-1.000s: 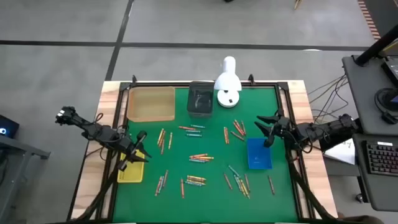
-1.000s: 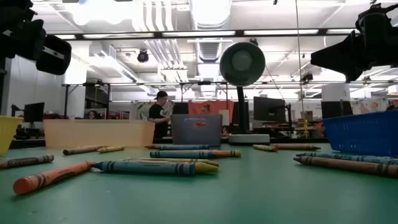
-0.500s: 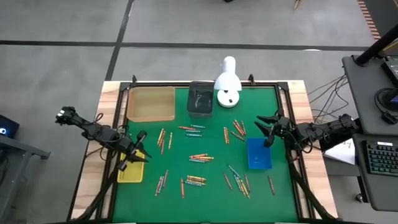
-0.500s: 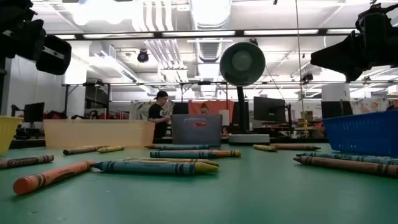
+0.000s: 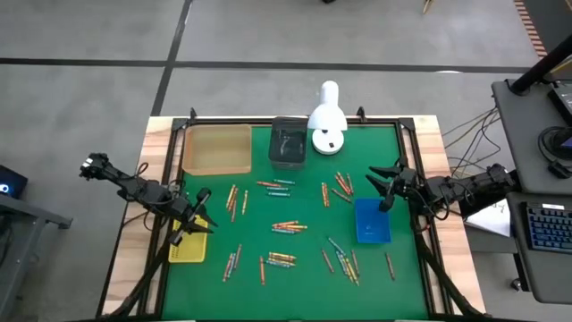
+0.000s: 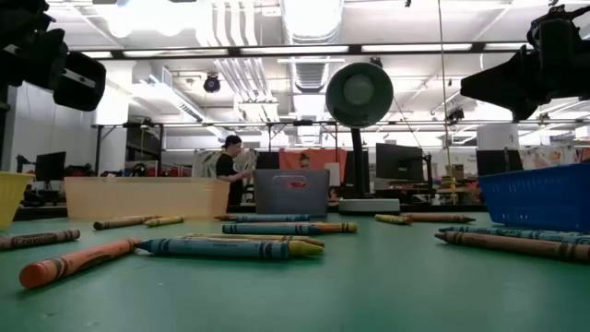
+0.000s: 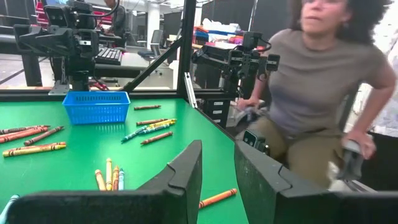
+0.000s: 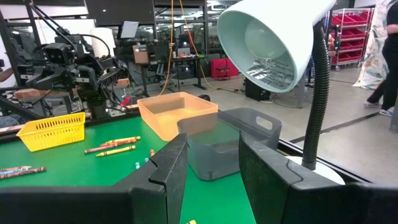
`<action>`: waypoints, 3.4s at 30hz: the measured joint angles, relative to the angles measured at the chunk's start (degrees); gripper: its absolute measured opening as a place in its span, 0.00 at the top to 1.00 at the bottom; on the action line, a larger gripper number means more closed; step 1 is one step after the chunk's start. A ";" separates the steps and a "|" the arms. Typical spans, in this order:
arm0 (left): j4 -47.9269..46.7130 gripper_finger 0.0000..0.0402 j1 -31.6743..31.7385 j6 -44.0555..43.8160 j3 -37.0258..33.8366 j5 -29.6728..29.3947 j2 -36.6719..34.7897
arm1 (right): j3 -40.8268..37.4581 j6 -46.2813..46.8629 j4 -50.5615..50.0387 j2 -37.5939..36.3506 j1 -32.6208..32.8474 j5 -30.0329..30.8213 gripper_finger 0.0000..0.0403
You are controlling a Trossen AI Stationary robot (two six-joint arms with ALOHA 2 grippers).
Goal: Sort crayons
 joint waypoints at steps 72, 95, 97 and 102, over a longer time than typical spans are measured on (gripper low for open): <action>41.70 0.81 0.05 4.25 10.57 -3.67 30.50 | 28.70 24.79 -13.64 23.84 -0.26 -5.61 0.67; -19.22 0.81 0.09 -14.67 40.40 -22.32 54.87 | 40.82 34.01 -40.28 39.79 -0.28 -8.05 0.67; -19.14 0.81 0.09 -15.99 41.81 -22.19 57.73 | 40.72 33.98 -40.49 41.07 -0.24 -8.36 0.67; -20.13 0.81 0.09 -16.21 47.06 -17.76 65.26 | 41.10 33.99 -38.97 44.23 -0.28 -8.00 0.67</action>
